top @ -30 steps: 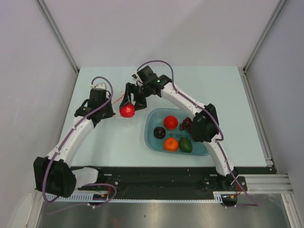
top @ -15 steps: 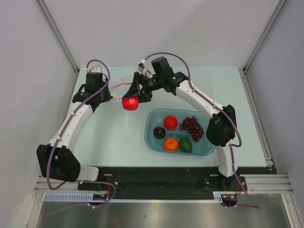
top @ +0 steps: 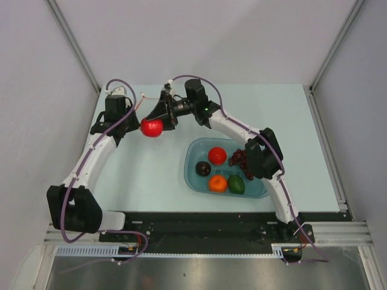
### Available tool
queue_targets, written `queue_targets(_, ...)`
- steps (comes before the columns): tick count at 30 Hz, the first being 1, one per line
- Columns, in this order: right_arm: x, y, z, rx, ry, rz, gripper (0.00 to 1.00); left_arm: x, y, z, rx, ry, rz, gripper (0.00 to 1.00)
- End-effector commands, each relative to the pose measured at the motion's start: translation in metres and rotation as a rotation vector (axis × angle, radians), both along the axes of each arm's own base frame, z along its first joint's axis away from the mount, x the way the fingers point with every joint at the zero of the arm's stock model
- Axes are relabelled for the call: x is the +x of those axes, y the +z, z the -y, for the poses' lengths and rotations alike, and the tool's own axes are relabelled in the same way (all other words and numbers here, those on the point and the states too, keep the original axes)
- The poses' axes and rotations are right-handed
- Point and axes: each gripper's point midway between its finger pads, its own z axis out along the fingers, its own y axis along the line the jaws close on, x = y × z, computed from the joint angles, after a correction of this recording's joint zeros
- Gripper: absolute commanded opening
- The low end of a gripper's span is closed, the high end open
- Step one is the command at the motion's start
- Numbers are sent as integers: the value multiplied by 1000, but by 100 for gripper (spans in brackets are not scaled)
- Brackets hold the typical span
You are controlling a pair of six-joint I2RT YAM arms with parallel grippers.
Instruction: Open the zip-top bag and remove the fake food
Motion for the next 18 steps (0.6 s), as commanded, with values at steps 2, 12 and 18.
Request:
queue_targets(2,11,63,-8,38,-156,251,11,-16,3,9,14,0,-17,0)
queue_targets(12,0,-53,131,-528,-309,312,11,23,18,-50,226,223,-71,0)
queue_targets(18,-25,-106,215,-810,-333,336,18,56,5,-65,289,245,-113,0)
